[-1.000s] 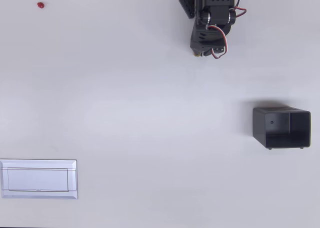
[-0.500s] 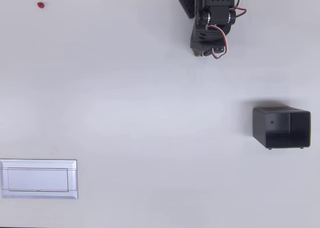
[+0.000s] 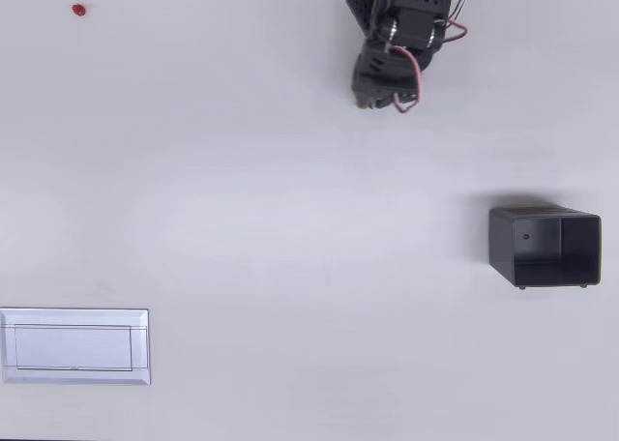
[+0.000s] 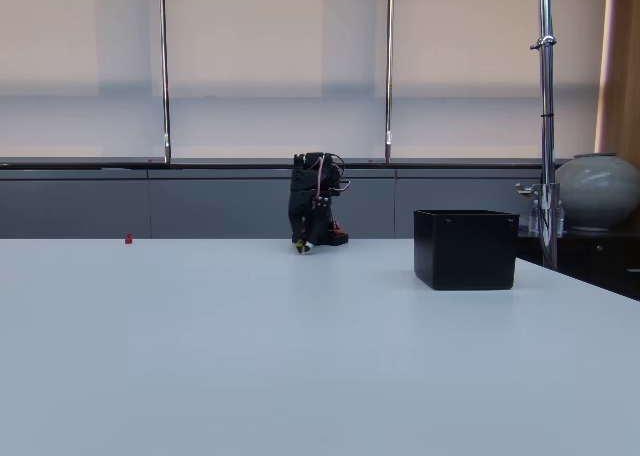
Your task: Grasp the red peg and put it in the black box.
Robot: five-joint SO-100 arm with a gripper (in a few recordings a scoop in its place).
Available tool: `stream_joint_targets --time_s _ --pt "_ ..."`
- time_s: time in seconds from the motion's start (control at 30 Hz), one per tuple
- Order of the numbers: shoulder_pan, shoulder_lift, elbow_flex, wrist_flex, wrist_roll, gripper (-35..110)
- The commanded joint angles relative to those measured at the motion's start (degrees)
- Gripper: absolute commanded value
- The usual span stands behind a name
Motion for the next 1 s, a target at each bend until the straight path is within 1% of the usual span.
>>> stream_joint_targets --time_s 0.0,0.1,0.17,0.27,0.37,0.53,0.6,0.63,0.7,0.77,0.9,0.97 --pt "15.6 -2.7 0.6 0.2 -0.4 0" --pt "26.9 -1.0 0.6 -1.3 2.7 0" --pt "33.0 4.9 0.6 -6.9 4.8 0" --pt "40.1 14.9 0.6 -18.1 6.2 0" --pt "45.4 28.7 0.6 -36.7 6.1 0" --pt "51.2 56.5 1.3 -74.7 4.1 0" --pt "53.0 67.1 1.4 -88.4 4.0 0" --pt "53.5 71.8 1.4 -94.7 3.9 1" --pt "53.9 78.3 1.3 -103.5 3.2 1" --pt "54.5 80.5 1.5 -106.3 3.1 2" --pt "56.7 80.9 3.6 -104.2 2.0 5" --pt "58.3 82.2 4.6 -105.3 0.7 10"
